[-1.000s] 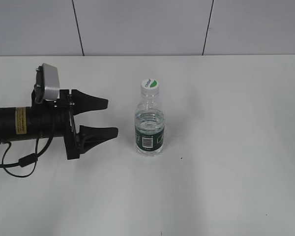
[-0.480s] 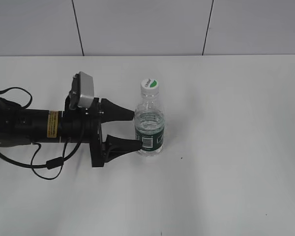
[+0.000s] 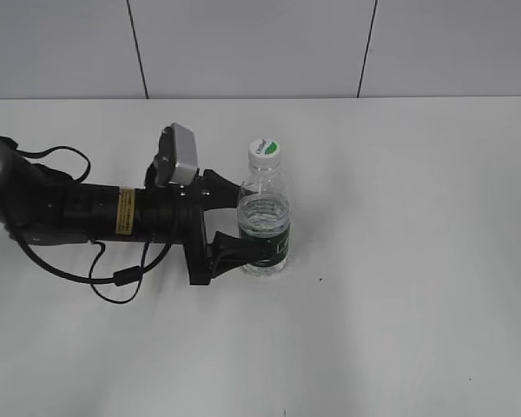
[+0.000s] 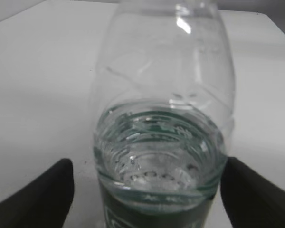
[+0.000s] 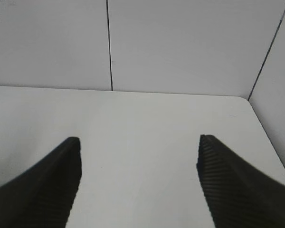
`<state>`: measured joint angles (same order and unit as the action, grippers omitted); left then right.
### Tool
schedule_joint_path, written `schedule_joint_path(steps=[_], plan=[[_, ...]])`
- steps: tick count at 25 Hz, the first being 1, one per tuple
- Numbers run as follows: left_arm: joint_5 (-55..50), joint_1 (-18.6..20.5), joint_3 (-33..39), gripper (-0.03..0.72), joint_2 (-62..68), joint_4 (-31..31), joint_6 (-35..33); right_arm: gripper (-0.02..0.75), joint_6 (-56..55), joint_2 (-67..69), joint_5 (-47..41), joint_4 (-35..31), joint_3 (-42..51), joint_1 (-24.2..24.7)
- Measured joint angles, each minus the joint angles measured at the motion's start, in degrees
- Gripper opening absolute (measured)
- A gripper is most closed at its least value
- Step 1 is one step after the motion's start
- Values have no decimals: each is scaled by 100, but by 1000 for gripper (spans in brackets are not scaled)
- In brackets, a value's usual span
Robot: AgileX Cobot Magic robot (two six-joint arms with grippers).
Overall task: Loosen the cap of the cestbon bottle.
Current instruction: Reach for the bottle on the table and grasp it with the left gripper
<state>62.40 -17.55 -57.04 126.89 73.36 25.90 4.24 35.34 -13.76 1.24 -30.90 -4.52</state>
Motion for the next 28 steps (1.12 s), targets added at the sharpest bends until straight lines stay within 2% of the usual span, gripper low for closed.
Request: schedule_joint_path(steps=[13,22,28], plan=[[-322,-221,-95,566,41,-4,38,581,0,0,8,0,0,0],[-480,-356,-95,461,138,-452,38,581,0,0,33,0,0,0],[-477,-356,-95,414,138,-491,38,581,0,0,33,0,0,0]])
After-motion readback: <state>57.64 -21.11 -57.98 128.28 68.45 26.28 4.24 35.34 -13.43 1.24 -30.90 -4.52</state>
